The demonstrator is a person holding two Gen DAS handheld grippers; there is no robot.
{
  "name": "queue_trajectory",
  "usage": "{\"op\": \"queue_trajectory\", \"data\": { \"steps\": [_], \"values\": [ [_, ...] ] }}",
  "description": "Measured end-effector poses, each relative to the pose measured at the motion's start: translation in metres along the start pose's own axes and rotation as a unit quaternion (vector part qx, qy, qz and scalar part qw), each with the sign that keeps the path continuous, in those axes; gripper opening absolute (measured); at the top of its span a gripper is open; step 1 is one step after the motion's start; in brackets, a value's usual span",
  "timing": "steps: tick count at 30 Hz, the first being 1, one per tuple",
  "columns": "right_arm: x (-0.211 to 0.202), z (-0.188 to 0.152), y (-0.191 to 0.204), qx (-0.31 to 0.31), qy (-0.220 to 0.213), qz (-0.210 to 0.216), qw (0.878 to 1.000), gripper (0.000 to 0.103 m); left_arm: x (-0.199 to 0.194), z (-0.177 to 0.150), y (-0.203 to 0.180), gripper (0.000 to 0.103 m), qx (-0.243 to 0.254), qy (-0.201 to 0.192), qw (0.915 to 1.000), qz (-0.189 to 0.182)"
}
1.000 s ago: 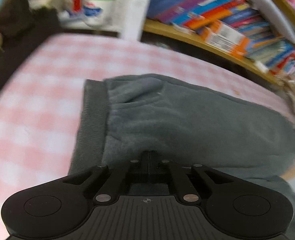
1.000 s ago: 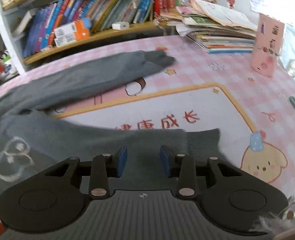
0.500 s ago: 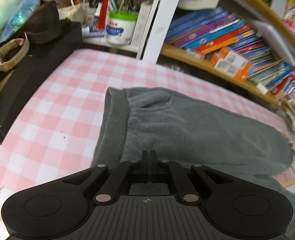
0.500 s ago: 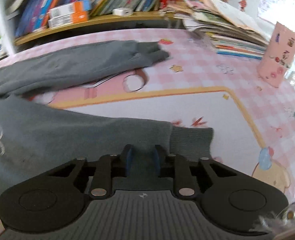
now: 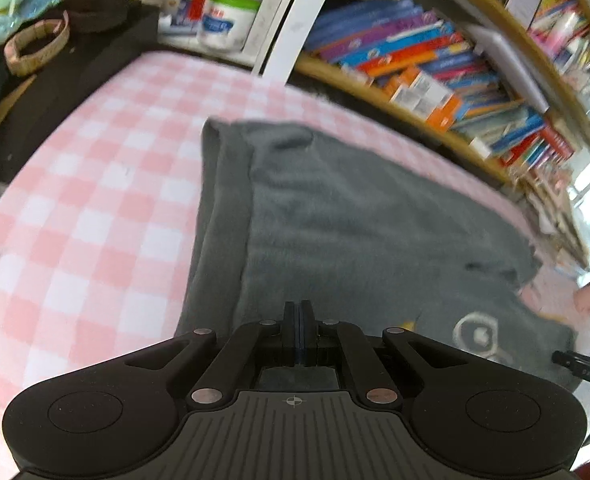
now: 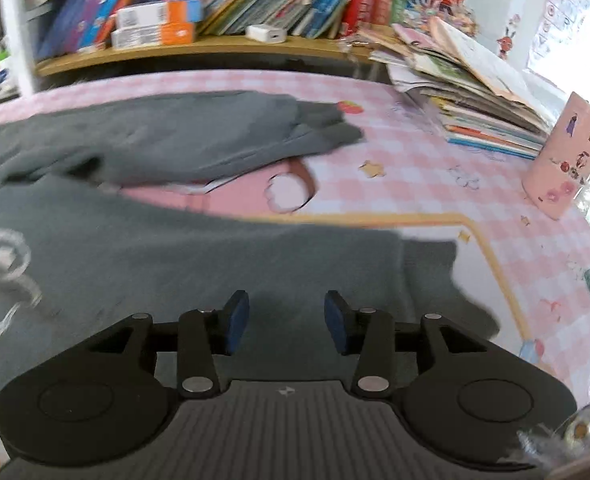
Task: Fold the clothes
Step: 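Open the left tool and release the sweatshirt hem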
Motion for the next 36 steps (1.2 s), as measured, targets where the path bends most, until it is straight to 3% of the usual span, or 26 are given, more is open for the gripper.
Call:
{"op": "queue_trajectory", "data": {
  "steps": [4,6,12,17,22,36],
  "values": [
    [-0.013,-0.014,0.008,0.018,0.002,0.001,1.0,0.04,0.002,-0.007,0.023,0.005,-0.037,0.0,0.9991,0.017],
    [-0.018,-0.018,0.007,0.027,0.003,0.0,1.0,0.046,0.001,-0.005,0.034,0.005,-0.063,-0.01,0.9978,0.015],
    [-0.023,-0.026,0.004,0.052,-0.003,0.004,0.999,0.051,-0.004,-0.007,0.029,0.005,-0.018,0.0,0.9997,0.016],
    [-0.022,-0.025,0.004,0.052,0.006,0.007,0.999,0.052,-0.011,-0.011,0.034,0.005,-0.031,-0.009,0.9994,0.014],
    [-0.022,-0.024,0.003,0.053,0.008,0.007,0.999,0.053,-0.017,-0.016,0.029,0.005,-0.014,-0.02,0.9989,0.04],
    [-0.023,-0.027,-0.001,0.06,-0.003,-0.002,0.998,0.056,-0.037,-0.028,0.031,0.005,-0.026,-0.004,0.9985,0.047]
  ]
}}
Point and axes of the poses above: each gripper's, at about its wrist camera, not at the fingertips, and x roughly the way its jaws point, y to its left, z to its top, the point moved 8 cm from there along x, roughly the way its jaws point, and after that the axes turned 11 degrees about -y, right-handed, at the moved point
